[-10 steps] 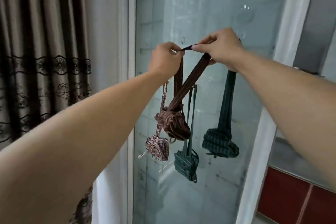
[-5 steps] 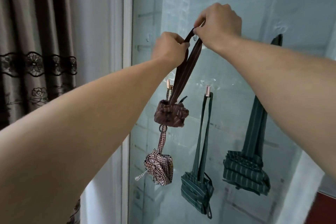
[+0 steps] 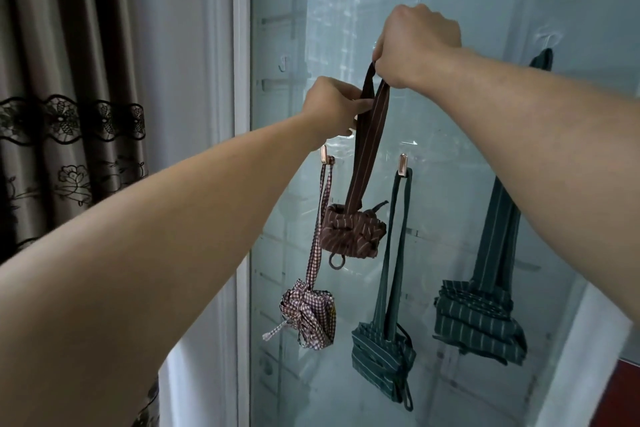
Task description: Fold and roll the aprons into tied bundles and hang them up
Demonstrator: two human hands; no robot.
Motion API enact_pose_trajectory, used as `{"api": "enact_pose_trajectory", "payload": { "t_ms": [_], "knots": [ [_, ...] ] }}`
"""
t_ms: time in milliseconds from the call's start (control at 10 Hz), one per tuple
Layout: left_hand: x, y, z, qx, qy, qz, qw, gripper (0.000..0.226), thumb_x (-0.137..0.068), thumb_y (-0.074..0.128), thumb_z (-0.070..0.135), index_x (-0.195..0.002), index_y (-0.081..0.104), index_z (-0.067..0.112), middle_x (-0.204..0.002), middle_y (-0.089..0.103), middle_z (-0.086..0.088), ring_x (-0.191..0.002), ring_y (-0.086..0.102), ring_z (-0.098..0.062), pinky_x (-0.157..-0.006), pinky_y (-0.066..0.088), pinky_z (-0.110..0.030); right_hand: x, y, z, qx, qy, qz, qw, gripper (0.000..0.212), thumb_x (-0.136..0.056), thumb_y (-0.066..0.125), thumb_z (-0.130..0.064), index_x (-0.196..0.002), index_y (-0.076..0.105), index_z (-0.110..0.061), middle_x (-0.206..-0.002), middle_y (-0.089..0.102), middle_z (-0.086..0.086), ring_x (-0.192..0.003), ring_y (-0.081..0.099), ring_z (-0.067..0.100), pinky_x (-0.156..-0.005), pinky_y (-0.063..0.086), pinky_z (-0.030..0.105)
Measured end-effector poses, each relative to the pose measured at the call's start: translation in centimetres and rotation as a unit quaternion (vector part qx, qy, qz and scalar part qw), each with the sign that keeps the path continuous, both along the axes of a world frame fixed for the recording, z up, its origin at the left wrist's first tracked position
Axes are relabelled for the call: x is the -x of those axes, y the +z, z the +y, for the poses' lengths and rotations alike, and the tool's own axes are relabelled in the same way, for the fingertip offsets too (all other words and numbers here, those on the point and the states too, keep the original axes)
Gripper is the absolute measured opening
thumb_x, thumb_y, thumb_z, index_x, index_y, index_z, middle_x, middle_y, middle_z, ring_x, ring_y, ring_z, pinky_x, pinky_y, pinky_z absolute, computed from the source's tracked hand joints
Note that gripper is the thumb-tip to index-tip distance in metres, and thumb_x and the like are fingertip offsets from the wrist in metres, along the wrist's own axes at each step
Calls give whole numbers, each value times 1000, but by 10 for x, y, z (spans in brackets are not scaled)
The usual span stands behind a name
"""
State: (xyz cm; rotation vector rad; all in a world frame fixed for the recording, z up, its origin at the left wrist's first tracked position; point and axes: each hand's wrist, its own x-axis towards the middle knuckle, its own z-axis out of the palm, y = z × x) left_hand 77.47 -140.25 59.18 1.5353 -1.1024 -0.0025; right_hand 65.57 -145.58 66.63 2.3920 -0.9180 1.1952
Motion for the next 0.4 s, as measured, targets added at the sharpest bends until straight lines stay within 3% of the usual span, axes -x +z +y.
{"api": "enact_pose_trajectory", "payload": {
  "t_ms": [100, 300, 400],
  "knots": [
    [2, -8, 10, -28, -17, 3, 999, 6, -94, 74, 20, -90, 72, 16, -85, 75, -1, -67, 74, -12, -71, 65, -30, 5, -2, 8, -5, 6, 3, 1000, 36, -77, 58, -1, -106, 74, -14, -109, 70, 9, -83, 61, 33, -76, 44, 34],
    [1, -15, 49, -55, 3, 1, 998, 20, -95, 73, 20, -109, 74, 6, -97, 78, -3, -80, 77, -17, -69, 63, -26, 5, -9, 27, 7, 48, -21, 999, 32, -81, 58, -7, -108, 73, -15, -108, 68, 10, -80, 54, 32, -78, 43, 35],
    [-3, -14, 78, -58, 48, 0, 997, 14, -94, 74, 20, -104, 75, 9, -94, 78, -1, -86, 77, -19, -77, 64, -31, -2, -14, 48, -3, 81, -13, 997, 28, -82, 57, -9, -105, 72, -13, -102, 63, 10, -82, 56, 35, -77, 43, 35]
  ]
}}
